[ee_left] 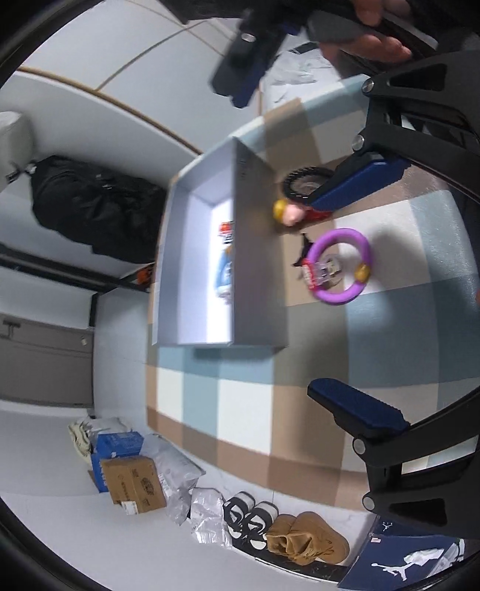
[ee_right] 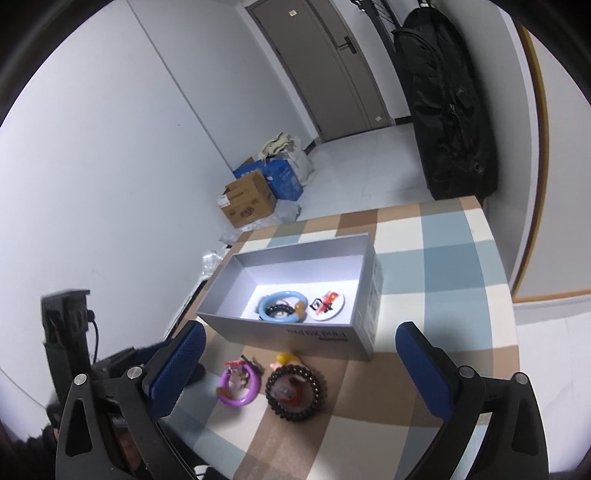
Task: Organize jewelry
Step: 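Lift both tools out of the box toward the remaining jewelry, then grasp the purple ring with the left tool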
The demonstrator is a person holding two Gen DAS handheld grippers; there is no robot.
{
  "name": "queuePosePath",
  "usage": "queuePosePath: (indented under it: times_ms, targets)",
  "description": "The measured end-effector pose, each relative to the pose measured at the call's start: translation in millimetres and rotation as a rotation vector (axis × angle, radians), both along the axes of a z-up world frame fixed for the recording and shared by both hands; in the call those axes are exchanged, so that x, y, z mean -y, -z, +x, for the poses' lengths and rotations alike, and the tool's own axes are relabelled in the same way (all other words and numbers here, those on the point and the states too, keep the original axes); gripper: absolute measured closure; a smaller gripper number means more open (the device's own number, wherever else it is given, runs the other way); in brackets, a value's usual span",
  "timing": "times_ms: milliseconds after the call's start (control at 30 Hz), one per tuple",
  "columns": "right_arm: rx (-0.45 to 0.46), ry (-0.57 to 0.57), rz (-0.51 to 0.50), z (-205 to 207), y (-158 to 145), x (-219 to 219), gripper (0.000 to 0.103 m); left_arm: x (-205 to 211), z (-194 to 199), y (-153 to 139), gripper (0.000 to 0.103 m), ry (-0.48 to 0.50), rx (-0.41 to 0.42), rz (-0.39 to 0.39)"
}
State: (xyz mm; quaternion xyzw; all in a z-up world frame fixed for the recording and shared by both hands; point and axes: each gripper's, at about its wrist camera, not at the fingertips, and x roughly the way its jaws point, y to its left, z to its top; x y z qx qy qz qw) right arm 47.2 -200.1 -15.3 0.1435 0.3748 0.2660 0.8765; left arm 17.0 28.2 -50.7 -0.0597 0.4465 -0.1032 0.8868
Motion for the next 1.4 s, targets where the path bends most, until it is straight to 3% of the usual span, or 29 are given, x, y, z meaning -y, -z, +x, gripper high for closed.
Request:
queuePosePath:
  times_ms: [333, 467, 633, 767, 933, 967, 1033, 1400]
  targets:
    - [-0.024, 0.003, -0.005, 0.2, 3.2, 1.9, 0.0, 21.6, 3.5, 22.8, 0.014, 0.052, -0.087, 0.083]
    - [-0.035, 0.01, 0.003, 1.4, 4.4, 3.2, 0.0, 25.8, 3.2, 22.3, 0.014, 0.042, -0.081, 0.126]
    - [-0.044, 0.004, 0.0, 3.1, 6.1, 2.5, 0.0, 23.0, 0.4, 19.9, 0.014, 0.036, -0.078, 0.109]
    - [-0.088, -0.006, -0.014, 6.0, 13.3, 1.8, 0.0, 25.5, 4.4, 23.1, 0.014, 0.032, -0.073, 0.138]
    - [-0.143, -0.019, -0.048, 6.6, 23.9, -0.6, 0.0, 28.1, 7.6, 21.9, 0.032, 0.046, -0.064, 0.163]
    - [-0.15, -0.021, -0.052, 6.3, 25.3, -0.7, 0.0, 28.4, 8.0, 21.0, 0.035, 0.049, -0.062, 0.158]
    - [-0.169, -0.024, -0.056, 5.1, 29.0, -0.8, 0.0, 27.3, 8.7, 18.5, 0.053, 0.055, -0.062, 0.14]
    - [-0.207, -0.033, -0.086, 3.8, 39.2, -5.5, 0.0, 12.9, 10.2, 8.0, 0.054, 0.026, -0.055, -0.007]
